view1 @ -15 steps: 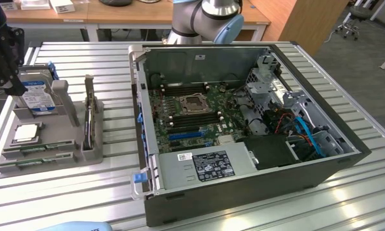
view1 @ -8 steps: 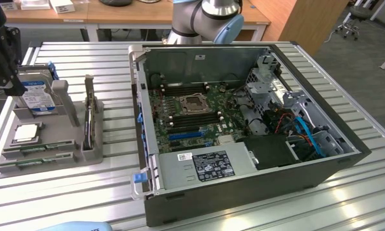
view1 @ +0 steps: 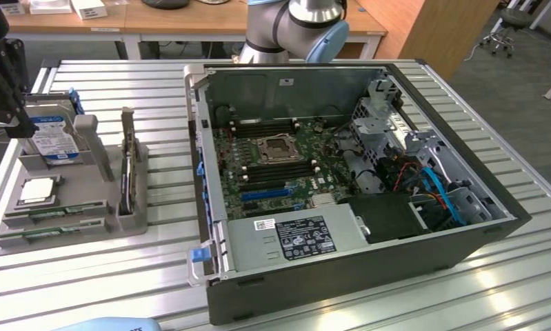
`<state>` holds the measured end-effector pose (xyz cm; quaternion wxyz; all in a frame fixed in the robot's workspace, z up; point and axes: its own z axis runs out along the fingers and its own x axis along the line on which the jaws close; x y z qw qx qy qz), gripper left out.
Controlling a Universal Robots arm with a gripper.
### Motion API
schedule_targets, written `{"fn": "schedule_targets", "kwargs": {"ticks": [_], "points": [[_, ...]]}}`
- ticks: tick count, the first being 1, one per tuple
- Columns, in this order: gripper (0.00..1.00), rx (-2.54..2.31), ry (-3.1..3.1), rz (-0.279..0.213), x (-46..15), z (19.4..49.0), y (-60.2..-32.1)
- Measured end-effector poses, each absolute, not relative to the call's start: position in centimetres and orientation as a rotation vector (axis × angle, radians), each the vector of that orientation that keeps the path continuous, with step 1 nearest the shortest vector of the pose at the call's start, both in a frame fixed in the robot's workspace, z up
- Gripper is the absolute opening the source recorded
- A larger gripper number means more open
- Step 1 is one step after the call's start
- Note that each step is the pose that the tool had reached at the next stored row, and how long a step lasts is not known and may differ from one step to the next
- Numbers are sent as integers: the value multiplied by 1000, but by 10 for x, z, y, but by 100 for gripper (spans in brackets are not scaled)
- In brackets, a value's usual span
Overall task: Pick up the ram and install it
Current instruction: 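Pick up the ram and move it above insertion slot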
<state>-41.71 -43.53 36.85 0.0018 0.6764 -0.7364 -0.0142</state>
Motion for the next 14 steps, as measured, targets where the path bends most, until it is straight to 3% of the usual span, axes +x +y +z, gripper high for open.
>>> {"fn": "schedule_targets", "kwargs": {"ticks": [14], "points": [[10, 2140, -2295, -44, -417, 365, -435]]}}
